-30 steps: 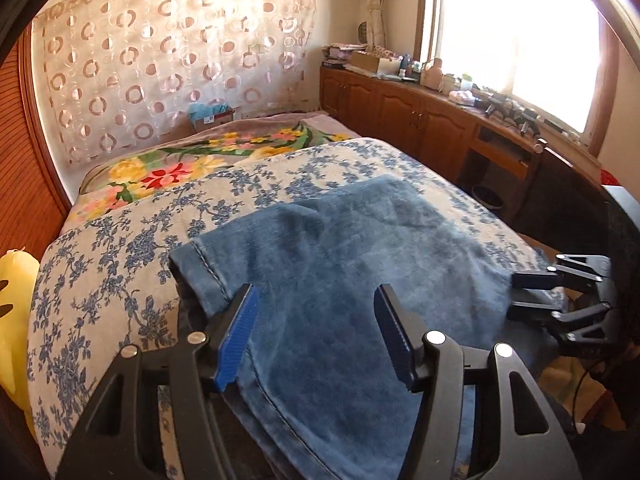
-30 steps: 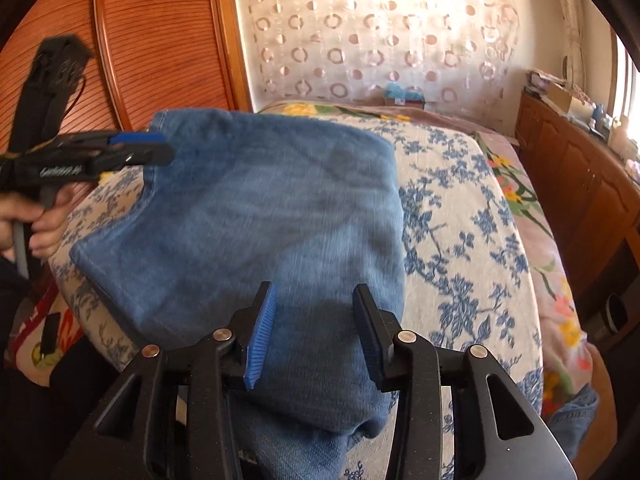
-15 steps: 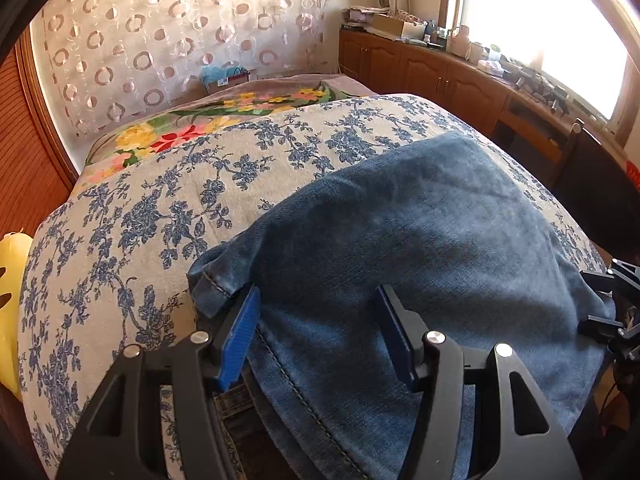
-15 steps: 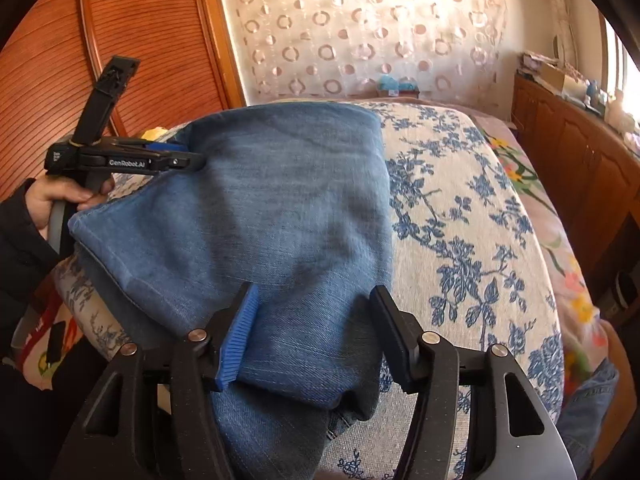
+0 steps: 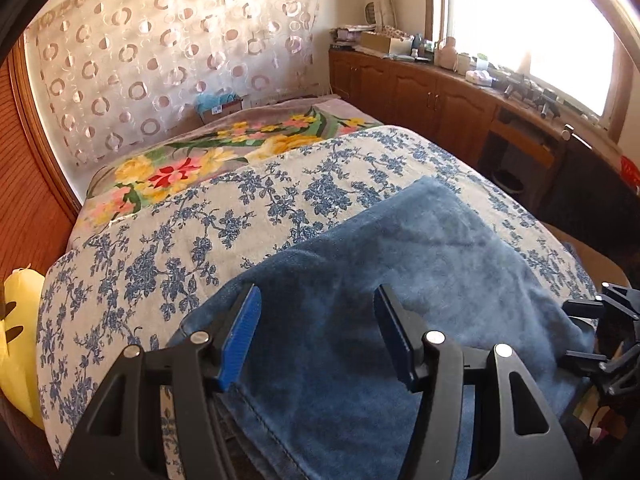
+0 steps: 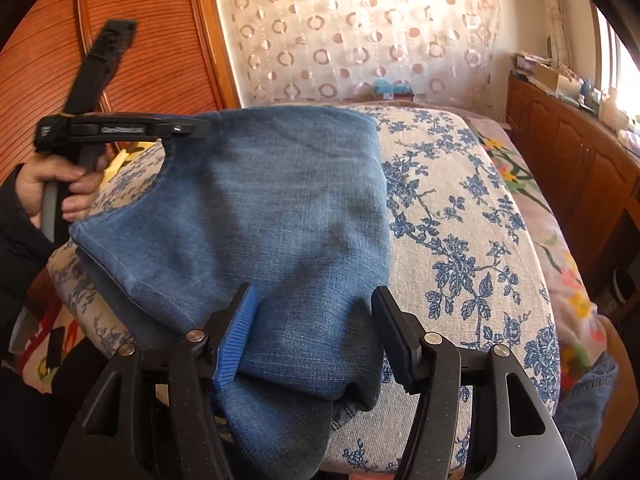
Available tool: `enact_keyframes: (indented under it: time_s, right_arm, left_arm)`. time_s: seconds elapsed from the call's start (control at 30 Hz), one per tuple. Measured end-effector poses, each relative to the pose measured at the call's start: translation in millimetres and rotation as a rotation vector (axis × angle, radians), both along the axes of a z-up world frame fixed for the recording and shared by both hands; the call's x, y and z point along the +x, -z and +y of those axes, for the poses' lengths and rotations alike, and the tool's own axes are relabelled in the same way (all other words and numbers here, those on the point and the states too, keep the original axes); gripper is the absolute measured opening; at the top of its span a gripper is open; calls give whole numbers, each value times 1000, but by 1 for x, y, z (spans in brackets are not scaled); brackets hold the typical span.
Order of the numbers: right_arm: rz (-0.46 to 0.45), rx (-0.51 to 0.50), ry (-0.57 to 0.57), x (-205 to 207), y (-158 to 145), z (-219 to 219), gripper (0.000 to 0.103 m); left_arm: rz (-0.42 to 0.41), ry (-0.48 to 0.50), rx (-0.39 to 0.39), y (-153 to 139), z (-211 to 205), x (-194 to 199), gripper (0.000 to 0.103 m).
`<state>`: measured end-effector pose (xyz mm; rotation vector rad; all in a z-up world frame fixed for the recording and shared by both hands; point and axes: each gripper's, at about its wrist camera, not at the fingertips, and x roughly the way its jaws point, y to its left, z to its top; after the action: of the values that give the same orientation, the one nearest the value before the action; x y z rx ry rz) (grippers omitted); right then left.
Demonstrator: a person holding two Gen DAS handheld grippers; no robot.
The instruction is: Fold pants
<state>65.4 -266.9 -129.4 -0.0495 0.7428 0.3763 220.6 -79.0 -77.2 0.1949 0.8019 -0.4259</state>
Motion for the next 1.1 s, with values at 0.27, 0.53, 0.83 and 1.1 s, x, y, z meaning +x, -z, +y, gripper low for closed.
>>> enact_keyframes:
  time_s: [0.27, 0.53, 0.83, 1.1]
  right_arm:
    - [-4, -2, 3, -10, -1, 0, 61]
    - [3, 11, 16, -13, 4, -3, 61]
    - [-28, -12, 54, -25, -10, -7, 61]
    - [-30, -13, 90, -26, -12, -14, 61]
  left_arm:
    - [73, -39, -16, 25, 13, 22, 59]
    - [24, -39, -57, -1, 16, -10, 59]
    - [-56, 3, -125, -19, 17, -74, 68]
    - [-63, -28, -130, -8, 23, -97, 81]
